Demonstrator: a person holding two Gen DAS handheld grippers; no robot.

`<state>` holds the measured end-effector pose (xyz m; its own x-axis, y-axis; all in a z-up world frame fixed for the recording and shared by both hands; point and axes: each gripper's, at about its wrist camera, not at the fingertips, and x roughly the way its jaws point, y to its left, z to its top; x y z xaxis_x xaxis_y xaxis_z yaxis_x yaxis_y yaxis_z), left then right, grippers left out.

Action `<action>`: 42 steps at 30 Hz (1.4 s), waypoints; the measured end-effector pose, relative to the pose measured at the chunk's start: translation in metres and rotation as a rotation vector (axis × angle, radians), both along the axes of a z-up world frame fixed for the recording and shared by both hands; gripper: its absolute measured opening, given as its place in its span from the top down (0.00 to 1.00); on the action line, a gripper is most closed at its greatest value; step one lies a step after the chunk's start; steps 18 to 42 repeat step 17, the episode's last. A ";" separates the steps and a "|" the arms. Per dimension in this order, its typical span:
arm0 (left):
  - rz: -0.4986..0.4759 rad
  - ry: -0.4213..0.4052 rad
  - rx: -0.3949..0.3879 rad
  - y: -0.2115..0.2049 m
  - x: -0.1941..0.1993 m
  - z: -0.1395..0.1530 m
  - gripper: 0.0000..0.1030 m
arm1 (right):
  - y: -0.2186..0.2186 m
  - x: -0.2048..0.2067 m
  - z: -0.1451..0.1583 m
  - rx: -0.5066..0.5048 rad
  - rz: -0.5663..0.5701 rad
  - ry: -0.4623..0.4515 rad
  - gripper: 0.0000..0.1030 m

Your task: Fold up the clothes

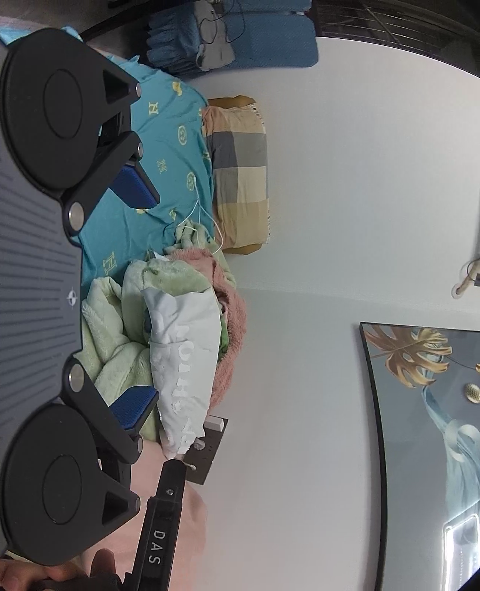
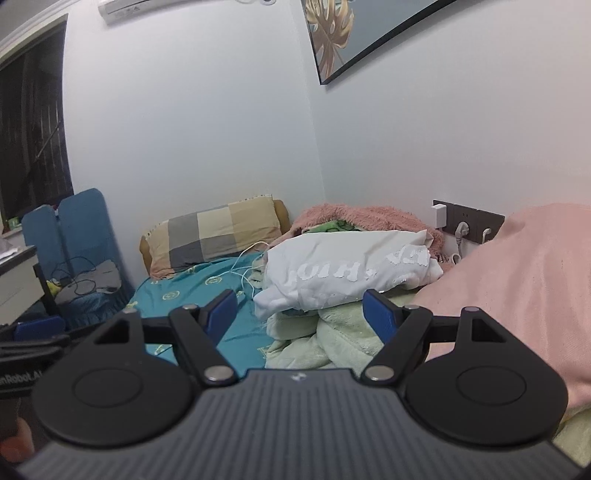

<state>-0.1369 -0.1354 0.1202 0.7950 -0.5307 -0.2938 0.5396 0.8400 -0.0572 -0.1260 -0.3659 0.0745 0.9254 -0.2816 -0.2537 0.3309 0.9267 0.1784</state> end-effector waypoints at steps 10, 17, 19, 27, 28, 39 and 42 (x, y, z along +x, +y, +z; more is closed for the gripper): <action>0.002 -0.001 0.005 0.003 -0.003 0.001 0.00 | 0.010 -0.003 -0.001 -0.067 -0.019 0.015 0.26; -0.007 -0.013 0.003 0.004 -0.006 0.002 0.00 | 0.014 -0.008 0.000 -0.076 -0.020 0.014 0.26; -0.007 -0.013 0.003 0.004 -0.006 0.002 0.00 | 0.014 -0.008 0.000 -0.076 -0.020 0.014 0.26; -0.007 -0.013 0.003 0.004 -0.006 0.002 0.00 | 0.014 -0.008 0.000 -0.076 -0.020 0.014 0.26; -0.007 -0.013 0.003 0.004 -0.006 0.002 0.00 | 0.014 -0.008 0.000 -0.076 -0.020 0.014 0.26; -0.007 -0.013 0.003 0.004 -0.006 0.002 0.00 | 0.014 -0.008 0.000 -0.076 -0.020 0.014 0.26; -0.007 -0.013 0.003 0.004 -0.006 0.002 0.00 | 0.014 -0.008 0.000 -0.076 -0.020 0.014 0.26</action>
